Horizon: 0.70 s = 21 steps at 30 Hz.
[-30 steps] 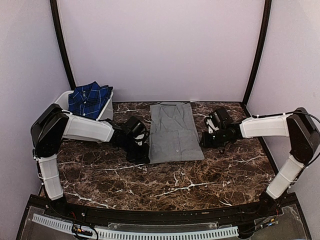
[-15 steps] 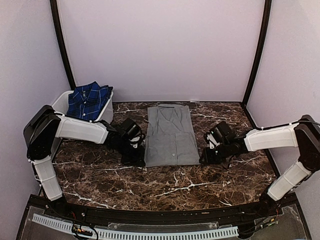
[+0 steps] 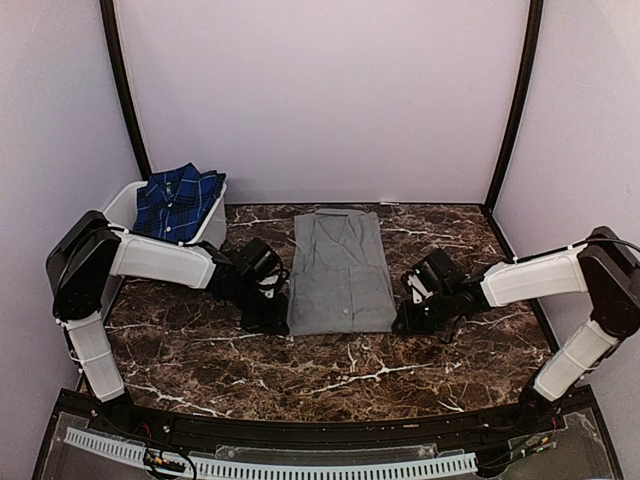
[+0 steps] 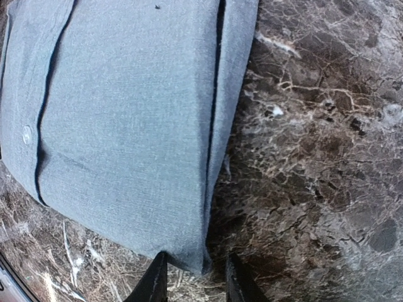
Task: Fold and stack the long sleeve shirts
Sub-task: Pick up the 2/3-rectangle-folded shirt from the center of the board.
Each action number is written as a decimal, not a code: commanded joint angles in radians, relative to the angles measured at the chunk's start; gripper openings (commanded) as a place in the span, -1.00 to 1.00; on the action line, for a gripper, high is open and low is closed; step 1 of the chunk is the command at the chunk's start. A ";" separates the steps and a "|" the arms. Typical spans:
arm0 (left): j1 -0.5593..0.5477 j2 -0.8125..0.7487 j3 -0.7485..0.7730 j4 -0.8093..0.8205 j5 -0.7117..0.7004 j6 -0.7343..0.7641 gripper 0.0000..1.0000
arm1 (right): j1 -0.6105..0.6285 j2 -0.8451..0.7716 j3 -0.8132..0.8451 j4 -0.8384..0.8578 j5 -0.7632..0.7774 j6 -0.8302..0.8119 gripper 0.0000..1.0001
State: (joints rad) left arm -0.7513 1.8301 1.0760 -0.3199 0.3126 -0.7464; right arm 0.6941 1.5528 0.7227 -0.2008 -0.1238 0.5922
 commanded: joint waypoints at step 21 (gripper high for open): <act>-0.013 -0.065 -0.062 0.005 0.031 0.005 -0.41 | 0.037 0.014 -0.033 0.044 -0.019 0.049 -0.99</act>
State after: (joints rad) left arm -0.7540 1.7668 1.0267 -0.3191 0.3252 -0.7456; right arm 0.7174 1.5620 0.7025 -0.1593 -0.1379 0.6342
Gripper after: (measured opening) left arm 0.294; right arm 0.013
